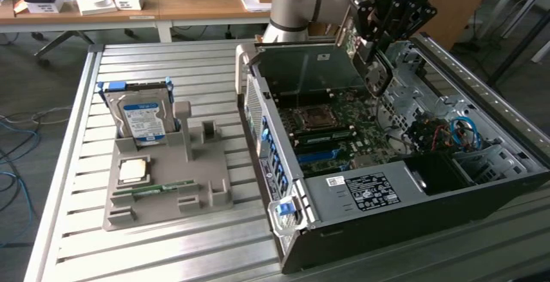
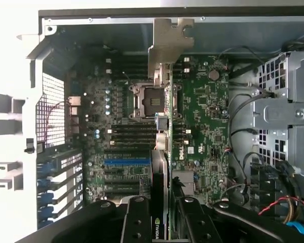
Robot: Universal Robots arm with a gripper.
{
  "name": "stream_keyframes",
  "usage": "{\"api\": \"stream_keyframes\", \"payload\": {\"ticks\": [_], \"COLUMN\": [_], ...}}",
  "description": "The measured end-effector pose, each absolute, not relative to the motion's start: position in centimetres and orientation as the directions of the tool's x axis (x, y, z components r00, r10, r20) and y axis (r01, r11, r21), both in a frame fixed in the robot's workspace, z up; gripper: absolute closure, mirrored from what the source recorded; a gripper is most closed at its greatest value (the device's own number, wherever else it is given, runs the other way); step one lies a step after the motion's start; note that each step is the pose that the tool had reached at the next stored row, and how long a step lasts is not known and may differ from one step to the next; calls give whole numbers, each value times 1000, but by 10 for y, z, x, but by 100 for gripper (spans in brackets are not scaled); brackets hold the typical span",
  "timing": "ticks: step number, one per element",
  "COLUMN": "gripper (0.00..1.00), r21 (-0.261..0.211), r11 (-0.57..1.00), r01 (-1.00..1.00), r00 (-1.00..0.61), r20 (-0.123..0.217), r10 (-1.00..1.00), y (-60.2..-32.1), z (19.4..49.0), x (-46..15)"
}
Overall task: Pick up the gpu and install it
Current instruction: 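Pick up the gpu and move the gpu toward the slot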
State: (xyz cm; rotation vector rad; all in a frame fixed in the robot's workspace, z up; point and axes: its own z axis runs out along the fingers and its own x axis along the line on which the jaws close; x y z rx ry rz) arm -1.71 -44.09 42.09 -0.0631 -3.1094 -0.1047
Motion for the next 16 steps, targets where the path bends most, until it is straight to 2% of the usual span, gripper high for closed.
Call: {"api": "stream_keyframes", "payload": {"ticks": [16], "gripper": [74], "r21": [67], "r11": [997], "r01": [42], "r00": [-999], "r20": [31], "r10": [40], "y": [-441], "z": [398], "x": [-17]}}
